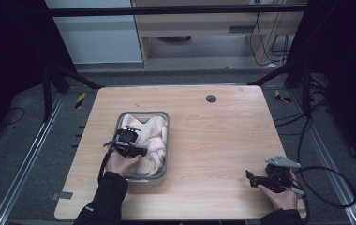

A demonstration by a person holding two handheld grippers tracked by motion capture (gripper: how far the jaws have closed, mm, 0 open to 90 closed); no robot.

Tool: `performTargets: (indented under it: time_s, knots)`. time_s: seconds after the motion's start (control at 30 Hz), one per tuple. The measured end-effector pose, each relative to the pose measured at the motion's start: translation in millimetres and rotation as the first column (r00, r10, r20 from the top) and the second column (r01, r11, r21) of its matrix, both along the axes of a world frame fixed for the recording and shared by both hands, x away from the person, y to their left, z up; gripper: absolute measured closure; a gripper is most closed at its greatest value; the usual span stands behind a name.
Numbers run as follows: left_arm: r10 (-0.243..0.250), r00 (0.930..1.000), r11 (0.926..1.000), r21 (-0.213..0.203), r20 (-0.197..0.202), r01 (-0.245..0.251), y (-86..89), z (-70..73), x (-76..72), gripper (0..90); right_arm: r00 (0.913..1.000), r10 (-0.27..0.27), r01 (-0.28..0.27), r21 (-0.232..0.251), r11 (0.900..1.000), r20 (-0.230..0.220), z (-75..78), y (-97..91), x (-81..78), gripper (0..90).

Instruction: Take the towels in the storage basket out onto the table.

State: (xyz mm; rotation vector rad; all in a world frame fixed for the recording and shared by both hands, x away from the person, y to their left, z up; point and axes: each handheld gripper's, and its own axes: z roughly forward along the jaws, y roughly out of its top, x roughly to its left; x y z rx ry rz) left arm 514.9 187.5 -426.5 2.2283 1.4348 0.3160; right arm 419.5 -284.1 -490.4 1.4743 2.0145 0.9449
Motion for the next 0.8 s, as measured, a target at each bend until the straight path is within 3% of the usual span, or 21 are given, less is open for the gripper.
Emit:
performTargets:
  time_s: [0.33,0.5,0.63,0.8]
  knots:
    - [-0.004,0.9988,0.9995,-0.030,0.048,0.006,6.9,13.0,-5.3,66.1,1.0000,0.001,-0.001,0.004,1.0000,-0.003,0.3,-0.2,0.1,3.3]
    - [-0.014,0.9959,0.9990,-0.041,0.089,0.018,10.9,32.2,-10.6,67.0,1.0000,0.001,-0.001,0.001,1.0000,0.000,0.2,-0.5,0.5,3.4]
    - [-0.008,0.9907,0.9975,-0.068,0.136,0.018,16.1,50.6,-14.2,67.4,1.0000,0.001,-0.001,0.009,1.0000,-0.001,0.6,-0.4,0.1,3.5]
    - [-0.019,0.9813,0.9969,-0.071,0.191,0.034,21.4,75.3,-19.6,67.5,1.0000,0.000,0.000,0.012,0.9999,-0.004,1.1,-0.5,0.0,3.5]
